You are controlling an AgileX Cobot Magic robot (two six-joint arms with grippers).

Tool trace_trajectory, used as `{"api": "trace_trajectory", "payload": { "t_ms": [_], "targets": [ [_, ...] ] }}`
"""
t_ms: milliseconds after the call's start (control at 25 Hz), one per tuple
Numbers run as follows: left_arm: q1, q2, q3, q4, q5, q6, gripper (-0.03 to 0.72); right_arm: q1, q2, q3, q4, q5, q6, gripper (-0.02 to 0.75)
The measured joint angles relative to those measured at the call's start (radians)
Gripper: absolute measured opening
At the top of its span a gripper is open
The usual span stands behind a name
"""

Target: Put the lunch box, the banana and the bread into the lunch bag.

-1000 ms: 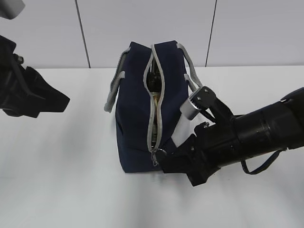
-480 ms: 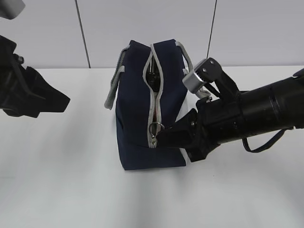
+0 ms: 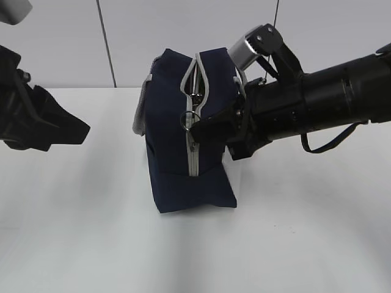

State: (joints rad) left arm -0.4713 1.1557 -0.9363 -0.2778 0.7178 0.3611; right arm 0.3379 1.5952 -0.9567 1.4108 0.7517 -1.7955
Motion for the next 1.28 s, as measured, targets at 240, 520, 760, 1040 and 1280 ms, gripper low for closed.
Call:
{"api": "trace_trajectory", "payload": {
  "t_ms": [240,520,760,1040,1280],
  "targets": [
    [0.000,0.000,0.000,0.000,0.004,0.000,0.288,0.000,0.000,-0.062,-0.006,-0.031,0.002,-0.016],
    [0.000,0.000,0.000,0.000,0.007,0.000,0.288,0.000,0.000,-0.123,-0.008,-0.055,0.002,-0.016],
    [0.000,0.000,0.000,0.000,0.008,0.000,0.288,0.000,0.000,-0.154,-0.008,-0.112,0.004,-0.016],
    [0.000,0.000,0.000,-0.001,0.008,0.000,0.288,0.000,0.000,-0.171,0.062,-0.133,0.004,-0.016],
    [0.000,0.000,0.000,-0.036,0.008,0.009,0.288,0.000,0.000,-0.180,0.090,-0.139,0.000,-0.016]
  ]
}}
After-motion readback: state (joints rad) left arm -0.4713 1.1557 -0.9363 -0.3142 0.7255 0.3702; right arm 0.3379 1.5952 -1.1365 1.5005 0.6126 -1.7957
